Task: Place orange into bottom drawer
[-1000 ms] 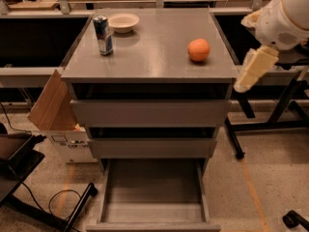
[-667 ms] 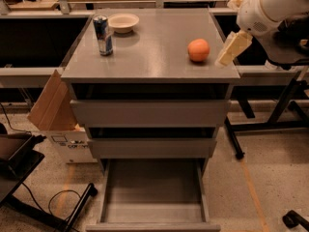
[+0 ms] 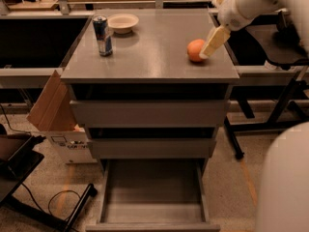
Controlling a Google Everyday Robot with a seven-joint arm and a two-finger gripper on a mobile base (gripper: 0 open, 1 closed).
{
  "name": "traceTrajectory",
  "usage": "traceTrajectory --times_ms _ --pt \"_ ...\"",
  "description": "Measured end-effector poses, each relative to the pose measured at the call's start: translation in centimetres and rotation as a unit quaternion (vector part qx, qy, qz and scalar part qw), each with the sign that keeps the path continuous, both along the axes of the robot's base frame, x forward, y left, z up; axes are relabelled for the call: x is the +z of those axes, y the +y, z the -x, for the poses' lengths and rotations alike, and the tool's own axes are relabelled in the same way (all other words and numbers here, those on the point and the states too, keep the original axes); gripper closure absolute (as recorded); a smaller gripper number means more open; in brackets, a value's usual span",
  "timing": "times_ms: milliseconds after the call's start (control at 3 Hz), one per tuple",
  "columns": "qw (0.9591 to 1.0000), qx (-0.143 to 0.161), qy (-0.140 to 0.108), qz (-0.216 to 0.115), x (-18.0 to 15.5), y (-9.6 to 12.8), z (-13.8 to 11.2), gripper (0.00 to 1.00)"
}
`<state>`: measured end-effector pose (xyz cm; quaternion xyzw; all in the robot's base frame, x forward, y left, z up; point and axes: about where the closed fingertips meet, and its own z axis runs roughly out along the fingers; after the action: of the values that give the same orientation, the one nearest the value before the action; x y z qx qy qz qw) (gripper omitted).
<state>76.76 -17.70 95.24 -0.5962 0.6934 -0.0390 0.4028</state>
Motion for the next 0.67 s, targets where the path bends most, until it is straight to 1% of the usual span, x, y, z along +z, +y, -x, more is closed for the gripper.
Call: traceTrajectory --times_ms 333,667 --pt "0.9987 0.010 0.043 -0.024 -3.1 1.9 -1.6 0.00" --pt "0.9946 0.018 0.091 -0.046 -5.9 3.9 -2.6 0.00"
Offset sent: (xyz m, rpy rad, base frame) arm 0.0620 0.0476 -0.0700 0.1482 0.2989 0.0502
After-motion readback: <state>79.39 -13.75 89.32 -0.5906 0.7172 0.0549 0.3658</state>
